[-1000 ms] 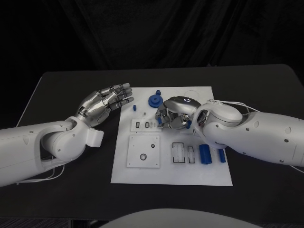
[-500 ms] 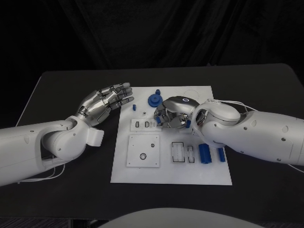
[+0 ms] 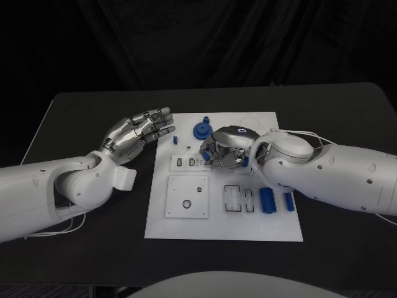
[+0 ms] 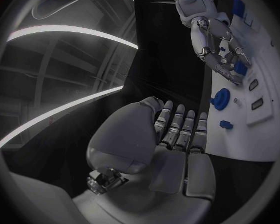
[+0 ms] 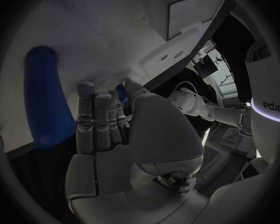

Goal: Assemble the parts on the task board

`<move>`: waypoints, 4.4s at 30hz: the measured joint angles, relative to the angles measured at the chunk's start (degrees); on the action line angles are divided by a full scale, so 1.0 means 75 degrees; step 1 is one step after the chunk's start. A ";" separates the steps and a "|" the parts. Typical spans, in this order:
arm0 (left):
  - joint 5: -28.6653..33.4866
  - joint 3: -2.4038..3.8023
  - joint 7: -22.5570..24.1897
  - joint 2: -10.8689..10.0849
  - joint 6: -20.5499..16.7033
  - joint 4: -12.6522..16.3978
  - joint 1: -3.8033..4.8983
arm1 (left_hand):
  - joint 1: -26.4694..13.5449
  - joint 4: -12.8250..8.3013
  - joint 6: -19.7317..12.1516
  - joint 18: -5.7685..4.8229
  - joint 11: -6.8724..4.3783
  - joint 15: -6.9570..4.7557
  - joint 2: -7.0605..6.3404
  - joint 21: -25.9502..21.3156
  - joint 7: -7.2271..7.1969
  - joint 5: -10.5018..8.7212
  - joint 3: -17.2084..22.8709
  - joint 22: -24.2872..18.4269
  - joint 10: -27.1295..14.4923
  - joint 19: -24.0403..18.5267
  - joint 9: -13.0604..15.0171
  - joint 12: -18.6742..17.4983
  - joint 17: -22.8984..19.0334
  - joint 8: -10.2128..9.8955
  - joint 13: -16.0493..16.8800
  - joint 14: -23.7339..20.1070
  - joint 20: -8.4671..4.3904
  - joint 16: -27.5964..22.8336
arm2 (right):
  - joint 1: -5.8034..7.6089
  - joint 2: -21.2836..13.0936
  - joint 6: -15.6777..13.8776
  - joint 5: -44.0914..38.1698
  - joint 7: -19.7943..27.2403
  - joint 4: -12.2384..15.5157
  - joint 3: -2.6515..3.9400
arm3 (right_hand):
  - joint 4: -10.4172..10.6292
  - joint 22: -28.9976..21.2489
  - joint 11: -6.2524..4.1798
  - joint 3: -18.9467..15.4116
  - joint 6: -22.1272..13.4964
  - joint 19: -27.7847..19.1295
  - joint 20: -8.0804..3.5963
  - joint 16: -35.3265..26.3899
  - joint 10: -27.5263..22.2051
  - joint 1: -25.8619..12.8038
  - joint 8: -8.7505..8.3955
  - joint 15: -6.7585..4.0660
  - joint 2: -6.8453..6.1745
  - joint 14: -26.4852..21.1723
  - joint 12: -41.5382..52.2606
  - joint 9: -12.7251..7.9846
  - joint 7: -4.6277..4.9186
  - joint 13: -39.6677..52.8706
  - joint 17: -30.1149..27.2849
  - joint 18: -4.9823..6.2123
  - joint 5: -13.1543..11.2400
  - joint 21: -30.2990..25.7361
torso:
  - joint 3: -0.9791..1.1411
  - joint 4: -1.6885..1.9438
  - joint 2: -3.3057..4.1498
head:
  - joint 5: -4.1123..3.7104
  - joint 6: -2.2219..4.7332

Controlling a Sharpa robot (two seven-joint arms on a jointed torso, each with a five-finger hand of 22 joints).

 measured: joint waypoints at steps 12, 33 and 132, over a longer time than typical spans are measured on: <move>0.0012 0.0000 0.0000 0.0021 0.0016 -0.0028 -0.0001 | 0.0000 0.0004 0.0000 0.0000 -0.0001 0.0000 0.0000 0.0011 0.0000 0.0000 0.0003 0.0001 0.0000 0.0000 0.0000 0.0000 -0.0001 0.0000 0.0000 -0.0001 0.0000 -0.0004 | 0.0000 -0.0016 -0.0013 0.0001 0.0042 -0.0003 0.0003 | 0.0065 -0.0001 -0.0012 -0.0065 -0.0275 0.0029 0.0027 0.0000 -0.0011 -0.0082 -0.0338 0.0000 0.0002 0.0000 0.0000 -0.0227 -0.0059 0.0000 -0.0009 0.0002 -0.0187 -0.0074 | 0.0004 0.0000 0.0000 | -0.0011 -0.0004; -0.0035 0.0004 0.0000 -0.0051 -0.0224 0.0076 -0.0001 | -0.0032 -0.0065 0.0060 0.0000 0.0108 0.0091 0.0030 0.0783 0.0060 0.0000 0.0192 0.0345 0.0052 0.1054 0.0000 0.0032 0.0078 0.0031 0.0000 0.0428 0.0132 0.0545 | 0.0574 -0.1185 -0.1201 0.0289 0.0498 0.0948 0.0014 | 0.0687 -0.0016 -0.0096 -0.0732 -0.0584 0.0167 -0.0028 0.0091 -0.0037 -0.0856 -0.0687 -0.0069 -0.0189 -0.0013 0.0187 -0.0743 -0.0180 0.0036 -0.0093 -0.0236 -0.0688 0.0006 | 0.0004 -0.0020 -0.0011 | 0.0175 0.0217; -0.6667 0.0008 -0.9785 0.3526 0.2002 -0.2252 0.2161 | -0.3234 0.0389 0.3193 -0.0420 -0.2067 -0.2265 0.0502 0.9918 -0.0873 -0.3563 -0.1359 0.9412 0.8414 0.8544 0.5354 0.8292 0.9554 0.2534 0.9490 0.9196 -0.1832 0.9490 | 0.0233 -0.3680 -0.2204 0.2749 0.2300 0.1212 -0.0050 | 0.0873 -0.0019 0.0002 -0.0367 0.0933 0.0384 0.0055 0.0420 -0.0049 -0.1137 -0.0347 -0.0001 0.0997 0.0084 0.0396 -0.1089 0.0000 -0.0017 0.0160 -0.0239 0.0122 0.0521 | 0.0526 -0.0287 -0.1007 | 0.0718 -0.0410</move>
